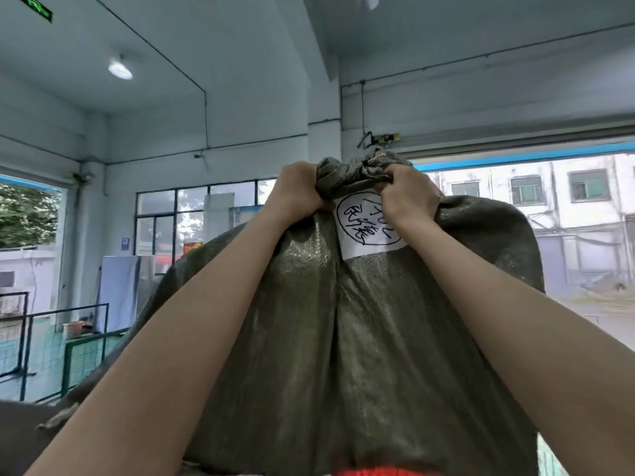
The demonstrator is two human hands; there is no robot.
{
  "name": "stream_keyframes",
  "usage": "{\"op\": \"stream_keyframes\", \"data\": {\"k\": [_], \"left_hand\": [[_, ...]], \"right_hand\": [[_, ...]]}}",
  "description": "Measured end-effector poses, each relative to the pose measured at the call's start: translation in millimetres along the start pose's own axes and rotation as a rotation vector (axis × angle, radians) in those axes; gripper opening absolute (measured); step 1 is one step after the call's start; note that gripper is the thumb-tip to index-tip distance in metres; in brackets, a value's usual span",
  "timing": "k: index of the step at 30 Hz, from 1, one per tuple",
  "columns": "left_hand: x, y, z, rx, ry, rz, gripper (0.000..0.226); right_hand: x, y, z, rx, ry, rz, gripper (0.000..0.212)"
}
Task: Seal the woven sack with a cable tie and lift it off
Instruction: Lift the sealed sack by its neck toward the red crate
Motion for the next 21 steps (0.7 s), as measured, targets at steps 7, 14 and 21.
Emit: {"op": "stream_keyframes", "data": {"k": [7, 14, 21], "left_hand": [[15.0, 12.7, 33.4, -0.214, 0.098, 0.133, 0.016], [48.0, -2.0, 96.9, -0.326, 0.039, 0.331, 0.012], [104.5, -24.0, 186.2, -0.289, -0.014, 0.294, 0.013]], "right_hand": [[-17.9, 14.0, 28.7, -0.211, 0.060, -0.048, 0.036], [-53.7, 20.5, 98.6, -0.238, 0.212, -0.093, 0.037], [-113.9, 1.1, 192.6, -0.081, 0.248, 0.034, 0.030]]}}
Point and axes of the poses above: each hand's wrist, its own y-axis towards the middle knuckle, its own z-axis out of the palm, x = y × z, the point moved 10 cm from there along y, towards the middle knuckle, and after that the axes turned 1 degree about z, right-handed, at the moved point
